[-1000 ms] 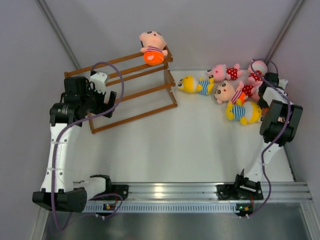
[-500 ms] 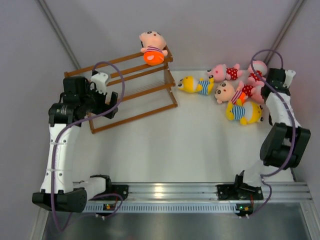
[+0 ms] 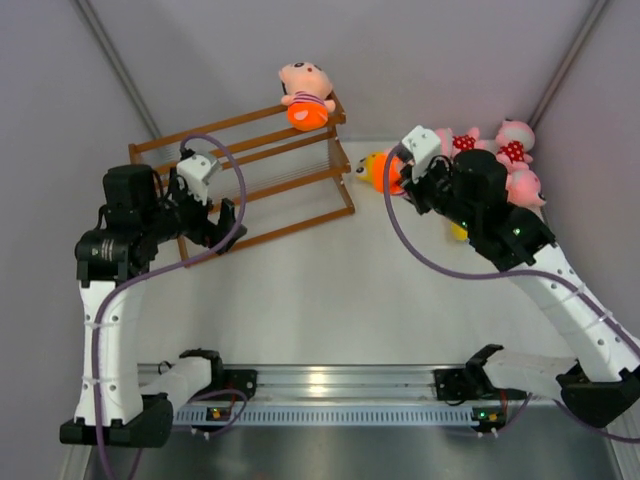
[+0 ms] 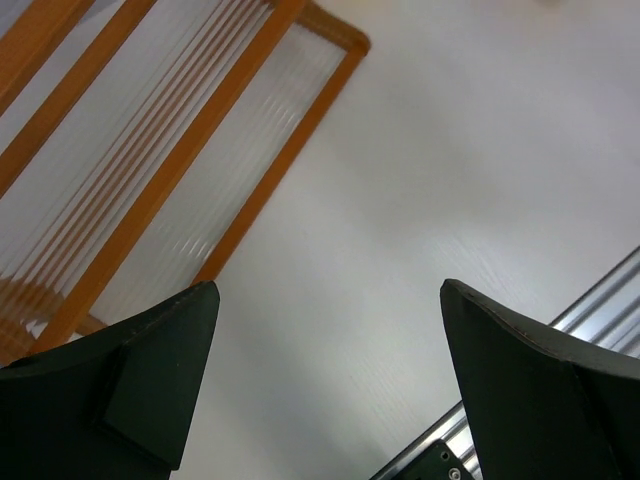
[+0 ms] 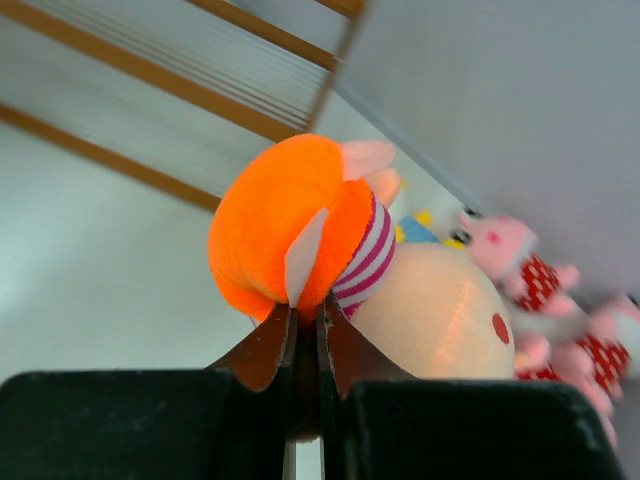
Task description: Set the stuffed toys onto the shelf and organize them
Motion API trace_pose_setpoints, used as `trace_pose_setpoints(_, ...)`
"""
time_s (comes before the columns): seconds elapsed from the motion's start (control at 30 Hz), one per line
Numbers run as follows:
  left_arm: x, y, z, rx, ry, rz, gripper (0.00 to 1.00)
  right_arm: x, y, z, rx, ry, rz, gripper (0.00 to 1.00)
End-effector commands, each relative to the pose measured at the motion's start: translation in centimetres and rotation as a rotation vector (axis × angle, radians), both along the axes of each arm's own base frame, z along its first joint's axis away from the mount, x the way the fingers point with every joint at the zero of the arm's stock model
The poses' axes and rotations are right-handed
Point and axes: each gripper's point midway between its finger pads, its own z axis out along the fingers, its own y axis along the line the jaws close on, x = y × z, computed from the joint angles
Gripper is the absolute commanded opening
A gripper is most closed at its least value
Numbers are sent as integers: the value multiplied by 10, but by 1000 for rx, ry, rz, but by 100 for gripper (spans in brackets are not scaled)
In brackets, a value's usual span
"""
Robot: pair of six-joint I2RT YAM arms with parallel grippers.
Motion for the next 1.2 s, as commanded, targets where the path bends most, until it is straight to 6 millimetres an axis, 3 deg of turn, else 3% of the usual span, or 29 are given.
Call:
trace_pose_setpoints(0.0,-38,-32,39,-87,-113,-227,98,-66,74,25,68,-47,472,0)
trace_pose_setpoints(0.07,-50,-43,49,-131,-130,-294,98,-90,103,32,70,-68,611,0)
trace_pose_setpoints(0.13,-56,-48,56,-158,-136,-330,98,-102,130,24,34,-64,724,0)
trace_pose_setpoints(0.17,-60,-52,58,-175,-138,-355,98,-118,145,34,42,-84,806,0)
trace_pose_setpoints(0.2,-66,-57,62,-198,-142,-395,98,-121,160,28,26,-74,866,0)
trace_pose_setpoints(0.27,-72,-62,67,-215,-154,-432,98,-143,177,44,58,-98,1015,0)
trace_pose_setpoints(0.3,-75,-64,69,-228,-155,-458,98,-143,187,39,51,-86,1052,0)
trace_pose_setpoints(0.37,-78,-67,71,-237,-162,-483,98,-152,198,53,46,-136,1123,0)
trace_pose_setpoints(0.4,-79,-68,72,-241,-164,-495,98,-147,207,47,30,-126,1128,0)
trace_pose_setpoints(0.5,-79,-68,71,-232,-174,-507,98,-154,222,53,14,-147,1189,0)
trace_pose_setpoints(0.77,-74,-68,62,-215,-173,-519,95,-173,246,66,18,-209,1279,0)
trace_pose_setpoints(0.83,-71,-66,57,-203,-166,-509,84,-173,248,72,32,-233,1281,0)
trace_pose_setpoints(0.97,-67,-64,52,-181,-165,-492,0,-164,253,75,50,-265,1229,2)
trace_pose_setpoints(1.0,-57,-58,51,-147,-166,-443,0,-159,254,76,58,-268,1198,17)
trace_pose_setpoints(1.03,-51,-53,63,-132,-195,-395,0,-145,255,83,78,-283,1114,38)
trace_pose_setpoints(1.07,-46,-47,70,-110,-216,-348,0,-139,254,77,78,-266,1078,72)
trace_pose_setpoints(1.1,-33,-33,75,-52,-244,-249,0,-137,249,83,92,-279,1043,87)
trace_pose_setpoints(1.13,-30,-26,93,-20,-310,-215,0,-135,245,85,106,-279,1014,97)
trace_pose_setpoints(1.17,-26,-20,101,8,-338,-182,0,-129,244,77,111,-289,977,99)
